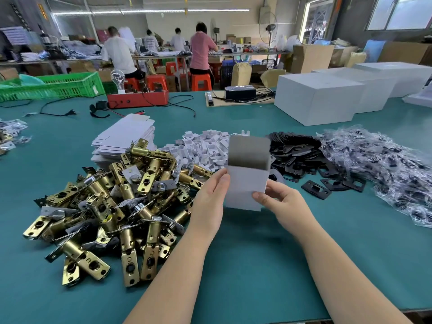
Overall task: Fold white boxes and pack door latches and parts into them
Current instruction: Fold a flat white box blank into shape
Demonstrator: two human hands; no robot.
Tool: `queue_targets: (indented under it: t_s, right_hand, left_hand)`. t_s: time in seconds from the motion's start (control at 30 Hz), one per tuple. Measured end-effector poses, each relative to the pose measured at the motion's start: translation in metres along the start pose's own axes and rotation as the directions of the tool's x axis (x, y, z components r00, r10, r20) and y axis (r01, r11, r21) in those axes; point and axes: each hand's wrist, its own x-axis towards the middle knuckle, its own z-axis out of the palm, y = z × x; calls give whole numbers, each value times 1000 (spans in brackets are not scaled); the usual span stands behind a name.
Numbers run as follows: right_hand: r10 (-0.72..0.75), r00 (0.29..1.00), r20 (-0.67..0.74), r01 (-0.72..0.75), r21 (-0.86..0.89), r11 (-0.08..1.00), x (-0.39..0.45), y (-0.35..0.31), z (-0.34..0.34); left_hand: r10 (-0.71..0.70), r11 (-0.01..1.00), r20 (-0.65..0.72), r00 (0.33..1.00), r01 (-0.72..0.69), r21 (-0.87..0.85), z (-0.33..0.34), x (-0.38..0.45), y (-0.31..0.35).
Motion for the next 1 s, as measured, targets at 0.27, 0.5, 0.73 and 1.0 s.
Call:
queue_targets:
  t_s: [0.27, 0.5, 0.73, 1.0]
  right_hand:
    - [17, 998, 54, -6, -209, 978, 0, 5, 6]
    - [-349, 936, -40, 274, -540, 796, -6, 4, 25]
    - [-355, 932, -69, 257, -563, 785, -7, 6, 21]
    - [-198, 966, -169, 106, -441, 891, -4, 13, 20]
  left_hand:
    - [-27, 998, -210, 977, 36, 42, -3, 3, -5]
    - [89, 977, -219, 972, -42, 211, 1, -2, -2]
    - [151, 961, -238, 959, -87, 261, 2, -3, -4]
    - [-149, 989, -265, 953, 149, -19, 1, 3, 4]
